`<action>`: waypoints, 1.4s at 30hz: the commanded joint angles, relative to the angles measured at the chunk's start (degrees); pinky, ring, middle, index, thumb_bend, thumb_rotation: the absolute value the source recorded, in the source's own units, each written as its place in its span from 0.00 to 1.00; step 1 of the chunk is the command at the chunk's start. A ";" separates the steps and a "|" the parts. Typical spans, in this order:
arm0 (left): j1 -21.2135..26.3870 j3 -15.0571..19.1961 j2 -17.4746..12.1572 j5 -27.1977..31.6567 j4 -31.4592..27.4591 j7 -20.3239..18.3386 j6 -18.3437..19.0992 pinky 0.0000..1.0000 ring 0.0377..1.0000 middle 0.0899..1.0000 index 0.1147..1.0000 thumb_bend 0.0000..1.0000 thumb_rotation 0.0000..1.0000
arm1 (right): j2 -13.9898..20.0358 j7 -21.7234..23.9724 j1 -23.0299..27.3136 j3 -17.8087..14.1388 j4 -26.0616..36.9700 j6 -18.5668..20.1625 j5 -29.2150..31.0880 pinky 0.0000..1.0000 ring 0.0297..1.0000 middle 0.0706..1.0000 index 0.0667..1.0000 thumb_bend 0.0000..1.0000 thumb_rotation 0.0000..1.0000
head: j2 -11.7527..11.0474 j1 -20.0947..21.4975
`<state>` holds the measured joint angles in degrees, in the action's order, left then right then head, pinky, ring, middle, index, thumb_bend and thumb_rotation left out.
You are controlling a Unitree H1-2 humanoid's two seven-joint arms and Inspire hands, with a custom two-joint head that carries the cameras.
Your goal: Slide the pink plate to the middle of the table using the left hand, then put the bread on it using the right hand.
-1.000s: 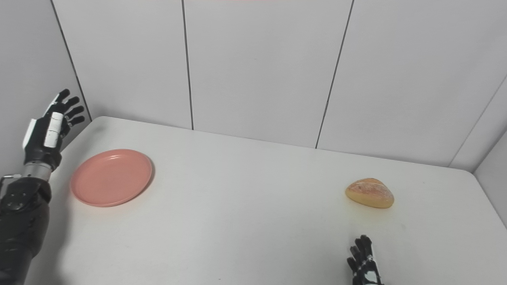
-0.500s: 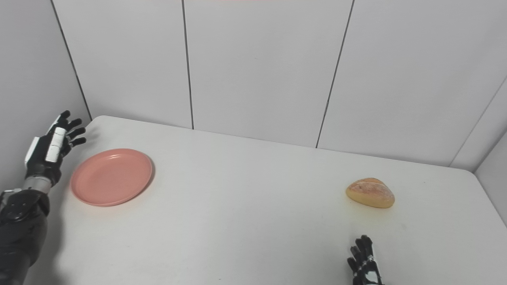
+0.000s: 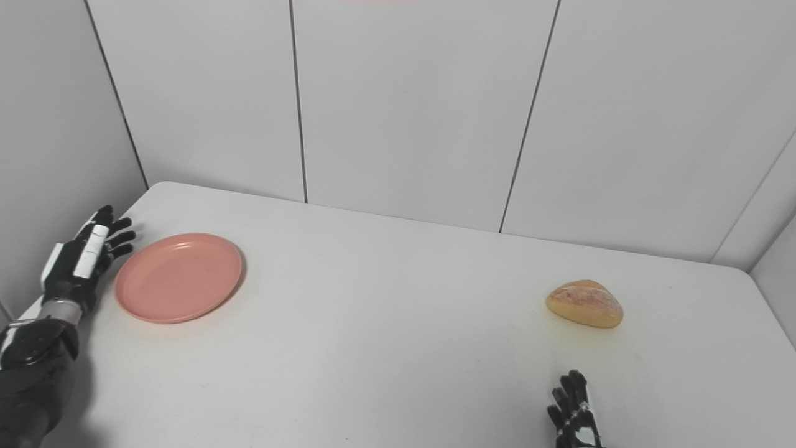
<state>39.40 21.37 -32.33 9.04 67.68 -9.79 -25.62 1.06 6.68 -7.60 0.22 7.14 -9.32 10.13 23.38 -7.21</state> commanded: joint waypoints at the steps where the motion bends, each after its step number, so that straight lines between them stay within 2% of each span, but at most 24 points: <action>1: 2.80 -0.15 -1.59 0.62 0.18 -0.70 -1.26 0.82 0.81 0.83 0.91 0.93 0.79 | 0.60 -0.14 -0.36 -0.21 0.66 1.63 -0.17 1.00 1.00 1.00 1.00 0.76 0.98 | 0.18 -0.03; 6: 2.55 -3.56 -1.37 -2.02 -0.71 -0.06 -1.28 0.79 0.81 0.84 0.93 0.99 0.84 | 0.44 -0.38 -0.60 -0.05 1.31 2.17 -0.50 1.00 1.00 1.00 1.00 0.77 0.98 | 0.50 0.23; 9: 2.17 -4.34 -0.24 -1.81 -1.55 -1.08 -1.29 0.80 0.80 0.84 0.95 0.98 0.86 | 0.27 -0.54 -0.68 -0.05 1.80 2.60 -0.26 1.00 1.00 1.00 1.00 0.77 0.97 | 0.84 0.55; 10: 2.09 -4.46 0.06 -1.58 -1.65 -1.39 -1.29 0.82 0.82 0.85 0.95 0.95 0.86 | 0.25 -0.57 -0.70 -0.04 1.90 2.69 -0.24 1.00 1.00 1.00 1.00 0.77 0.97 | 0.85 0.56; 12: 1.59 -4.82 0.90 -1.63 -2.62 -1.02 -1.29 0.80 0.82 0.85 0.95 0.92 0.88 | 0.24 -0.66 -0.76 0.00 2.07 2.83 -0.31 1.00 1.00 1.00 1.00 0.77 0.97 | 0.93 0.57; 15: 1.10 -4.97 1.81 -1.24 -3.21 -2.04 -1.30 0.77 0.82 0.85 0.95 0.94 0.87 | 0.24 -0.71 -0.84 0.17 2.30 2.97 -0.52 1.00 1.00 1.00 1.00 0.77 0.97 | 1.10 0.68; 16: 1.10 -5.01 1.94 -1.12 -2.96 -2.36 -1.29 0.80 0.84 0.87 0.96 0.98 0.87 | 0.24 -0.75 -0.84 0.22 2.32 2.98 -0.57 1.00 1.00 1.00 1.00 0.77 0.97 | 1.10 0.68; 19: 0.92 -4.49 2.65 0.17 -2.89 -3.63 -1.28 0.85 0.85 0.88 0.96 1.00 0.86 | 0.29 -0.92 -0.76 0.34 2.33 3.13 -0.84 1.00 1.00 1.00 1.00 0.77 0.98 | 1.22 0.85; 26: 0.50 -4.55 3.02 1.29 -2.58 -5.81 -1.30 0.87 0.87 0.88 0.98 0.94 0.84 | 0.32 -0.78 -0.58 0.23 1.85 2.86 -0.79 1.00 1.00 1.00 1.00 0.77 0.98 | 1.29 0.92; 30: 0.28 -3.40 3.88 3.81 -3.63 -8.07 -1.28 0.89 0.88 0.90 0.99 0.92 0.83 | 0.16 -0.94 -0.49 0.15 1.65 2.90 -0.80 1.00 1.00 1.00 1.00 0.77 0.97 | 1.28 0.94; 33: 0.10 -3.48 4.16 4.02 -4.12 -8.32 -1.28 0.90 0.88 0.91 1.00 0.94 0.85 | 0.07 -0.90 -0.40 0.18 1.48 2.90 -0.63 1.00 1.00 1.00 1.00 0.77 0.96 | 1.25 0.97; 39: -0.46 -4.49 4.39 2.59 -4.14 -7.93 -1.30 0.85 0.86 0.90 0.99 0.96 0.85 | -0.09 -0.88 -0.28 0.39 1.33 2.85 -0.78 1.00 1.00 1.00 1.00 0.78 0.96 | 1.45 1.34; 42: -0.80 -4.69 5.00 3.25 -4.59 -9.37 -1.29 0.86 0.87 0.91 1.00 0.93 0.85 | -0.17 -0.81 -0.31 0.40 1.29 2.84 -0.52 1.00 1.00 1.00 1.00 0.78 0.95 | 1.52 1.40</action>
<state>38.32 17.20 -29.00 12.33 63.78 -16.59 -26.04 0.97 5.67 -7.83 0.44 8.47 -7.64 9.11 24.87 -5.80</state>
